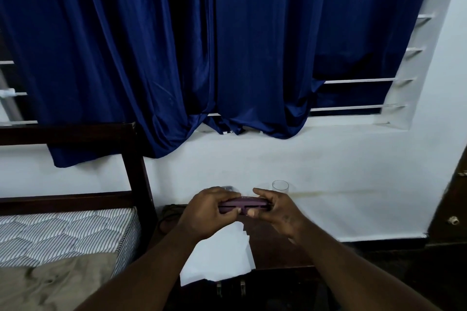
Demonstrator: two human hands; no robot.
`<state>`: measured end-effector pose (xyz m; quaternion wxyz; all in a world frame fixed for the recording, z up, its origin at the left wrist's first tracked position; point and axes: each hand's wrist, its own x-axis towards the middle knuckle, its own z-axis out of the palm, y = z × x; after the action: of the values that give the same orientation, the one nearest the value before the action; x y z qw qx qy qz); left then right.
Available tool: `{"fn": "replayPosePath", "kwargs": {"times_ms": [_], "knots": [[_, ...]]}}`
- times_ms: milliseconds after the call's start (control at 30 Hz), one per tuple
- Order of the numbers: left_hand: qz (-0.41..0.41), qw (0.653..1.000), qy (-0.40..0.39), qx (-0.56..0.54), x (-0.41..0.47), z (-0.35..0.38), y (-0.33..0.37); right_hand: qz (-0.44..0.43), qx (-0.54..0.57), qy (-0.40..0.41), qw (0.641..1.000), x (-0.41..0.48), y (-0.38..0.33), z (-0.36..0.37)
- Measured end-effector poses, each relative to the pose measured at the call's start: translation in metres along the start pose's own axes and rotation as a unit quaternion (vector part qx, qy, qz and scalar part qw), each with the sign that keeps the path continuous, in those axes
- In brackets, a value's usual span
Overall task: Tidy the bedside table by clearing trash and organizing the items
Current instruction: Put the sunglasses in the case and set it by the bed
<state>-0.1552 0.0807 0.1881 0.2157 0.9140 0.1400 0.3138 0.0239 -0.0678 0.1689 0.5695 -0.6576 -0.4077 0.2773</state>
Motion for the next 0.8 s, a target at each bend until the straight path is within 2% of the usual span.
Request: {"fn": "replayPosePath", "kwargs": {"times_ms": [133,233,300,433,533,800], "knots": [[-0.058,0.985,-0.053,-0.154,0.001,0.001,-0.003,0.001,0.007,0.001,1.0,-0.002,0.002,-0.006],[-0.142,0.939,-0.055,-0.31,-0.002,0.001,-0.012,0.005,0.019,-0.005,1.0,-0.004,0.005,-0.011],[-0.168,0.906,-0.053,-0.384,-0.006,0.001,-0.017,0.007,0.018,-0.01,1.0,-0.005,0.006,-0.013],[-0.189,0.885,-0.06,-0.422,-0.013,0.001,-0.021,0.008,0.018,-0.018,1.0,-0.003,0.008,-0.011],[-0.202,0.876,-0.031,-0.438,-0.014,0.001,-0.02,0.014,0.035,-0.023,0.999,0.0,0.01,-0.009],[-0.215,0.883,0.029,-0.416,-0.012,0.004,-0.016,0.012,0.079,-0.014,0.997,0.003,0.015,-0.003]]}}
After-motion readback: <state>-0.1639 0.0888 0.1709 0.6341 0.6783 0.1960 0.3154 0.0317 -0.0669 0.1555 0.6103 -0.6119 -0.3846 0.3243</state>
